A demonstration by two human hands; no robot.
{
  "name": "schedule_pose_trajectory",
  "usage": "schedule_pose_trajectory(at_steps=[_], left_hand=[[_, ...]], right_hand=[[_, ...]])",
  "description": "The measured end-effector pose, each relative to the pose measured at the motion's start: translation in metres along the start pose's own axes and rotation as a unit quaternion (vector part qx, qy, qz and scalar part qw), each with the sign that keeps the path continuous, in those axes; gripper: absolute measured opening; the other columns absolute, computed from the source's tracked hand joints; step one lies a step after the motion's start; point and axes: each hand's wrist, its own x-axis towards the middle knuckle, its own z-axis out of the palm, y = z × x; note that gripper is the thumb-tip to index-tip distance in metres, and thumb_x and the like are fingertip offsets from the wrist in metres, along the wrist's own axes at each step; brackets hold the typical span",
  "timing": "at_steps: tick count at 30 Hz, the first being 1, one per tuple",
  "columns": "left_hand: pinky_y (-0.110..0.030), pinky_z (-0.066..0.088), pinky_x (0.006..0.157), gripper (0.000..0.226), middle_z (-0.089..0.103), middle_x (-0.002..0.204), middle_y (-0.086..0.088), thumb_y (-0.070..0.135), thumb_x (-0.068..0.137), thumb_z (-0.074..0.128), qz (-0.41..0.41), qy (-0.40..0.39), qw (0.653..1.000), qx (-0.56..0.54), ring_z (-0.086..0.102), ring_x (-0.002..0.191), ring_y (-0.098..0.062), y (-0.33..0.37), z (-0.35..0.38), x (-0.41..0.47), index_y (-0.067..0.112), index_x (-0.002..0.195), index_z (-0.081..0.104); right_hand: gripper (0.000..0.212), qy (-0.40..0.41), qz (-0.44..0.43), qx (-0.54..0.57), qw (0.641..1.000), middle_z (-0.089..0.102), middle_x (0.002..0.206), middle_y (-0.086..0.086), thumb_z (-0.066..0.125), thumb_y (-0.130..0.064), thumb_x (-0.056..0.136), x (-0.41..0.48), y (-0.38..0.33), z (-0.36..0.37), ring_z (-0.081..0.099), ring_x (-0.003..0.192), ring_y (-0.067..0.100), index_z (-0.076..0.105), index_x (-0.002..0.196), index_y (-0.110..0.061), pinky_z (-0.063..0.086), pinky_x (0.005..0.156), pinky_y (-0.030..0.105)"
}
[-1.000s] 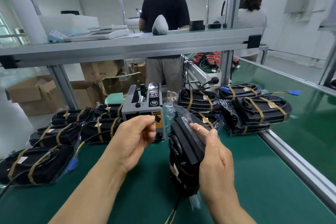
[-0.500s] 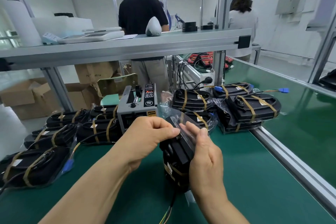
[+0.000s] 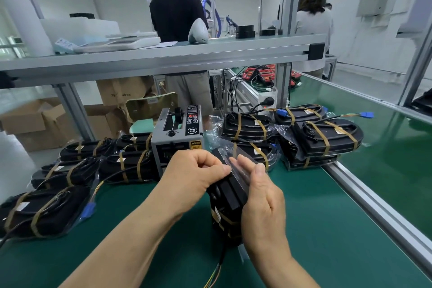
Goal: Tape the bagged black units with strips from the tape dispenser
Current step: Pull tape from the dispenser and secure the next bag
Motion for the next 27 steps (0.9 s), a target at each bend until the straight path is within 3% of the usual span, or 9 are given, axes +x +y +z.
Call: schedule_pose_trajectory(at_steps=[3, 7, 13, 18, 23, 27], left_hand=[[-0.034, 0.050, 0.063, 0.015, 0.062, 0.060, -0.003, 0.024, 0.077, 0.081, 0.006, 0.000, 1.000, 0.027, 0.056, 0.057, -0.014, -0.002, 0.000, -0.001, 0.016, 0.069, 0.070], [-0.032, 0.043, 0.062, 0.025, 0.050, 0.058, 0.010, 0.045, 0.059, 0.076, -0.002, 0.047, 0.998, 0.037, 0.047, 0.058, -0.010, -0.007, 0.005, -0.003, 0.029, 0.074, 0.066], [-0.034, 0.042, 0.067, 0.022, 0.053, 0.063, 0.000, 0.041, 0.067, 0.076, -0.002, 0.070, 0.998, 0.006, 0.047, 0.062, -0.014, -0.011, 0.006, -0.003, 0.022, 0.072, 0.067], [-0.026, 0.042, 0.064, 0.031, 0.047, 0.069, 0.007, 0.041, 0.063, 0.088, -0.016, 0.034, 0.999, 0.024, 0.044, 0.062, -0.007, -0.012, 0.001, -0.007, 0.027, 0.081, 0.067], [-0.011, 0.040, 0.056, 0.026, 0.047, 0.070, 0.010, 0.028, 0.067, 0.088, -0.012, 0.014, 0.999, 0.039, 0.041, 0.054, 0.003, -0.012, -0.002, -0.008, 0.024, 0.083, 0.068], [-0.010, 0.042, 0.056, 0.014, 0.050, 0.060, 0.014, 0.018, 0.072, 0.084, -0.022, 0.010, 1.000, -0.015, 0.046, 0.057, -0.001, -0.013, -0.002, -0.008, 0.024, 0.073, 0.071]], right_hand=[[0.049, -0.004, -0.003, -0.013, 1.000, 0.073, 0.110, -0.021, 0.030, -0.066, 0.085, -0.001, -0.001, -0.001, 0.067, 0.108, -0.001, 0.066, 0.105, -0.040, 0.052, 0.096, 0.023], [0.049, -0.008, 0.002, -0.008, 1.000, 0.073, 0.110, -0.022, 0.030, -0.065, 0.085, 0.000, -0.001, -0.002, 0.067, 0.107, -0.001, 0.067, 0.105, -0.039, 0.053, 0.097, 0.026], [0.049, 0.000, -0.006, -0.045, 0.999, 0.074, 0.110, -0.018, 0.027, -0.066, 0.086, -0.002, 0.000, -0.001, 0.067, 0.109, 0.004, 0.068, 0.102, -0.044, 0.051, 0.100, 0.041], [0.045, 0.002, 0.001, -0.026, 1.000, 0.073, 0.109, -0.022, 0.030, -0.058, 0.091, -0.002, -0.002, -0.001, 0.067, 0.107, -0.002, 0.067, 0.105, -0.039, 0.053, 0.098, 0.030], [0.050, -0.007, 0.000, -0.030, 1.000, 0.073, 0.112, -0.019, 0.029, -0.064, 0.086, -0.005, -0.002, -0.005, 0.066, 0.111, 0.003, 0.068, 0.107, -0.039, 0.052, 0.100, 0.034], [0.042, -0.015, 0.010, -0.009, 1.000, 0.073, 0.110, -0.020, 0.032, -0.050, 0.095, -0.004, -0.003, -0.007, 0.067, 0.109, 0.002, 0.069, 0.108, -0.034, 0.052, 0.094, 0.018]])
